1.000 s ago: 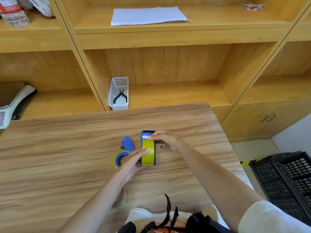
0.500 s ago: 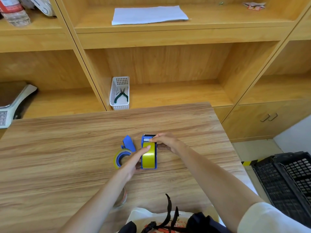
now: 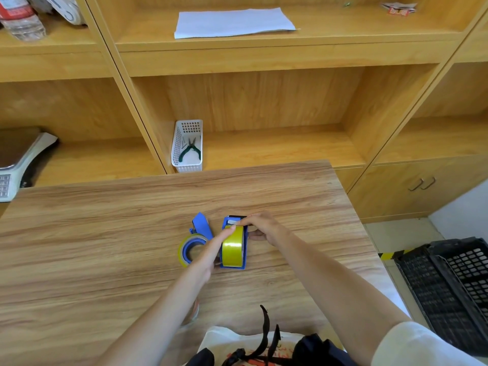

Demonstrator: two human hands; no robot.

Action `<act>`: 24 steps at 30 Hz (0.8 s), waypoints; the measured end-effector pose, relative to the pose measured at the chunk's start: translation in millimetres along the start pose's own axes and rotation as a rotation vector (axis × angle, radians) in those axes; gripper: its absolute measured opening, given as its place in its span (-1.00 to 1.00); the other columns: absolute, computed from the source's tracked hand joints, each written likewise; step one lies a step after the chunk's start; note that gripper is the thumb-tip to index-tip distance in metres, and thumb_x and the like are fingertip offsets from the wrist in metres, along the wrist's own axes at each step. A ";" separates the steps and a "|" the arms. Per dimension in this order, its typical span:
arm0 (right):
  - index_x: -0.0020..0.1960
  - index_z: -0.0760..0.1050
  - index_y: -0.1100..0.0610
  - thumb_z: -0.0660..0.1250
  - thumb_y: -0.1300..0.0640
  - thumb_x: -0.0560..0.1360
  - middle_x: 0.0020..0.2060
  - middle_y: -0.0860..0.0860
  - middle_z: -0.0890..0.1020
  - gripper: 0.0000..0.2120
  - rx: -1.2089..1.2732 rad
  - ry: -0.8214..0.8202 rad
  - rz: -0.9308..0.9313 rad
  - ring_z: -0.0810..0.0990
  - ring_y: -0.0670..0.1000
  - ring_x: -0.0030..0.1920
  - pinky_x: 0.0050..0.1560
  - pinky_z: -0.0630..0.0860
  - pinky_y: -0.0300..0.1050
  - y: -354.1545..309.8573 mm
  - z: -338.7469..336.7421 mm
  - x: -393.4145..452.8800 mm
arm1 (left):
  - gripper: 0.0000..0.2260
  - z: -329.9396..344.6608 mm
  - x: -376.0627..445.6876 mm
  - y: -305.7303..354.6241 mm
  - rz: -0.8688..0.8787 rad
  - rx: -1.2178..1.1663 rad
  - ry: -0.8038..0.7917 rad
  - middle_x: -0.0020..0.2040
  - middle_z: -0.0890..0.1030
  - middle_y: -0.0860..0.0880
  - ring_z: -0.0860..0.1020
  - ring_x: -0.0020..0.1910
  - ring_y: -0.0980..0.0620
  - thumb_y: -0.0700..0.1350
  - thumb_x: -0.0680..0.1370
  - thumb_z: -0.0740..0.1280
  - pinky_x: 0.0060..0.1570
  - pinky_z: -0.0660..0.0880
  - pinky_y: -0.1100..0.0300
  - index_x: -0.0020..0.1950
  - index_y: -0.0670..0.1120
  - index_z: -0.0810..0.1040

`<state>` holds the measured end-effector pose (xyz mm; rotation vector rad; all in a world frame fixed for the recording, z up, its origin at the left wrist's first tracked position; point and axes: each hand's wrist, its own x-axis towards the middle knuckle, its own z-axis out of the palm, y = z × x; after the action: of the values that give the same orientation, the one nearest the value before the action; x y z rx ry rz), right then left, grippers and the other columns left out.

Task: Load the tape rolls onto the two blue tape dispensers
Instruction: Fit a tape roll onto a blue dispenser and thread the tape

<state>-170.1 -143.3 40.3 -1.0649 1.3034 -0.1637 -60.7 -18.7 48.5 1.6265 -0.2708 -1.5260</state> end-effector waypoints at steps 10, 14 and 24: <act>-0.09 0.56 0.17 0.53 0.18 0.33 -0.07 0.05 0.61 -0.78 -0.032 -0.018 0.110 0.60 0.05 -0.12 0.09 0.62 -0.04 -4.8 4.9 2.2 | -0.41 -17.8 -1.8 -0.2 -0.164 -0.024 -0.119 0.03 0.72 -0.07 0.66 0.03 -0.03 0.16 0.24 0.54 0.07 0.58 0.03 0.20 -0.04 0.58; -0.10 0.51 0.18 0.52 0.19 0.34 -0.03 0.08 0.59 -0.77 -0.056 0.012 0.143 0.60 0.09 -0.06 0.05 0.63 -0.03 -6.6 6.0 4.1 | -0.40 -17.5 -1.9 0.7 -0.143 -0.026 -0.104 0.05 0.71 -0.09 0.65 0.03 -0.06 0.12 0.21 0.55 0.03 0.58 0.03 0.19 -0.05 0.58; 0.00 0.53 0.22 0.40 0.27 0.44 -0.27 0.05 0.52 -0.85 -0.041 0.066 0.101 0.52 0.00 -0.30 -0.13 0.59 -0.06 0.8 8.8 3.3 | -0.43 -11.6 6.3 2.1 -0.148 -0.026 -0.051 0.07 0.71 -0.10 0.66 0.09 -0.09 0.19 0.25 0.56 0.16 0.56 -0.05 0.17 -0.05 0.62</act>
<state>-162.1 -140.2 36.4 -1.0331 1.4222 -0.0974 -48.0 -19.2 44.1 1.6186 -0.1607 -1.6774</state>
